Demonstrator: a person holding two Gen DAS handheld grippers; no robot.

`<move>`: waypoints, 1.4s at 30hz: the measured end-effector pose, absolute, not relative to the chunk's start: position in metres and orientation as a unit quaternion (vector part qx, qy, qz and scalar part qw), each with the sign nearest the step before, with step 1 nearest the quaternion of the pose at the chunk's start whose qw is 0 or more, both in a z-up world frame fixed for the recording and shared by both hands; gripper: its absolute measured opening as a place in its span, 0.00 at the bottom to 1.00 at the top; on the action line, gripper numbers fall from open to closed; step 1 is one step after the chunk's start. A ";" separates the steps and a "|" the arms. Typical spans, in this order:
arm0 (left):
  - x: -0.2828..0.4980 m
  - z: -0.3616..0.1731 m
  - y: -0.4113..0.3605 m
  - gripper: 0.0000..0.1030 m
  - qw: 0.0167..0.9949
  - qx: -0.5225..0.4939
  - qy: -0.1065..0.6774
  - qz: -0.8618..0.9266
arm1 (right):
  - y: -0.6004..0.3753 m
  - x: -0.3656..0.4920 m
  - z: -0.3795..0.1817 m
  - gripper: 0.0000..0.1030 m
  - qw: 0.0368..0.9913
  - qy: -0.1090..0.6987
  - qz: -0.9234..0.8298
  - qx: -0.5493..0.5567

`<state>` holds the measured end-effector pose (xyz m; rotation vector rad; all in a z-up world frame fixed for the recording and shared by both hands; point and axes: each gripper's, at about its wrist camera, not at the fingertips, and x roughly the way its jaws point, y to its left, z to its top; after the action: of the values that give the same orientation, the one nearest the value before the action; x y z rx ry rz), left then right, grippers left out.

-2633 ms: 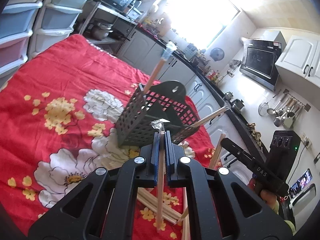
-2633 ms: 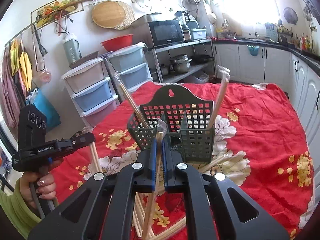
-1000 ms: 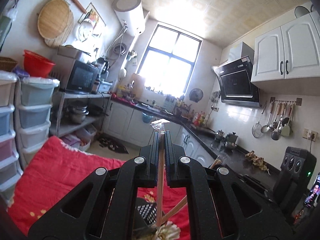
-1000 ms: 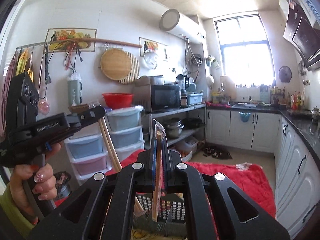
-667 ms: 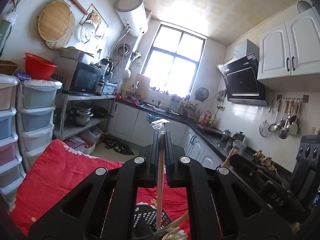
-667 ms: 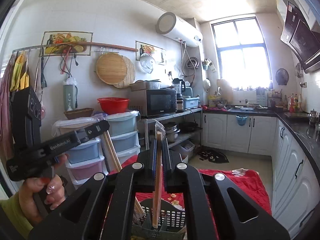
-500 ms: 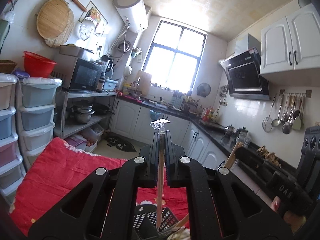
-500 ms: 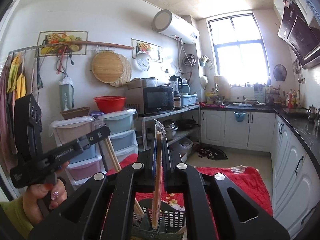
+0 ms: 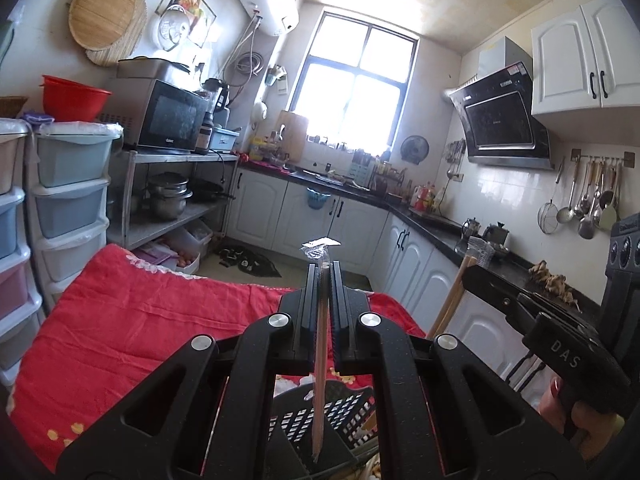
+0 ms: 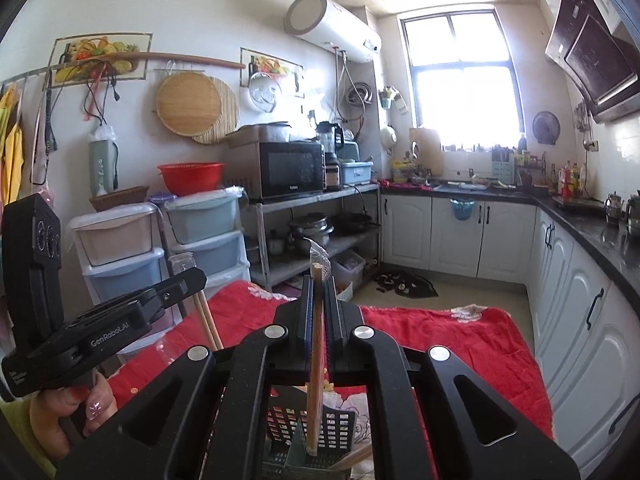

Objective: Organize utensils
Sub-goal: 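Lower the chopsticks into the caddy slots and open both grippers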

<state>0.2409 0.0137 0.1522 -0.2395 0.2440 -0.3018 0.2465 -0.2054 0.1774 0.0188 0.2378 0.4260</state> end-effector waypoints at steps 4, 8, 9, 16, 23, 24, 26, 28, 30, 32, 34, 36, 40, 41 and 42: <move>0.244 0.145 0.014 0.03 0.974 -0.119 0.123 -0.149 | -0.206 0.254 0.169 0.05 0.969 0.128 0.209 0.019; 0.250 0.136 0.013 0.03 0.971 -0.123 0.135 -0.152 | -0.203 0.262 0.160 0.05 0.968 0.141 0.208 0.026; 0.252 0.133 0.014 0.03 0.971 -0.123 0.140 -0.152 | -0.203 0.263 0.157 0.05 0.967 0.143 0.208 0.027; 0.254 0.119 0.015 0.05 0.966 -0.129 0.160 -0.155 | -0.209 0.270 0.142 0.06 0.963 0.164 0.209 0.045; 0.246 0.119 0.017 0.22 0.965 -0.133 0.162 -0.156 | -0.220 0.266 0.139 0.28 0.962 0.168 0.204 0.066; 0.245 0.119 0.018 0.24 0.964 -0.136 0.164 -0.157 | -0.221 0.263 0.139 0.30 0.962 0.169 0.203 0.067; 0.241 0.120 0.021 0.30 0.963 -0.141 0.166 -0.158 | -0.223 0.262 0.139 0.37 0.963 0.166 0.203 0.066; 0.237 0.123 0.023 0.37 0.963 -0.141 0.166 -0.157 | -0.225 0.256 0.140 0.38 0.965 0.162 0.200 0.060; 0.233 0.126 0.024 0.46 0.964 -0.140 0.167 -0.156 | -0.226 0.251 0.140 0.40 0.966 0.161 0.195 0.053; 0.227 0.129 0.025 0.50 0.964 -0.139 0.164 -0.156 | -0.228 0.246 0.140 0.43 0.967 0.162 0.193 0.048; 0.220 0.131 0.026 0.57 0.966 -0.137 0.160 -0.152 | -0.229 0.240 0.141 0.45 0.966 0.163 0.193 0.046; 0.216 0.130 0.027 0.61 0.966 -0.136 0.161 -0.149 | -0.230 0.235 0.140 0.46 0.966 0.163 0.194 0.044; 0.206 0.128 0.029 0.72 0.965 -0.140 0.167 -0.149 | -0.233 0.223 0.140 0.49 0.967 0.162 0.192 0.039; 0.204 0.127 0.030 0.73 0.965 -0.139 0.168 -0.147 | -0.234 0.220 0.140 0.50 0.967 0.162 0.192 0.038; 0.202 0.127 0.030 0.75 0.965 -0.139 0.169 -0.146 | -0.234 0.218 0.140 0.51 0.967 0.162 0.192 0.039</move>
<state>0.2018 0.0299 0.1267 -0.2805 0.3414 -0.2962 0.2181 -0.2341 0.1398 0.0779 0.3269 0.3877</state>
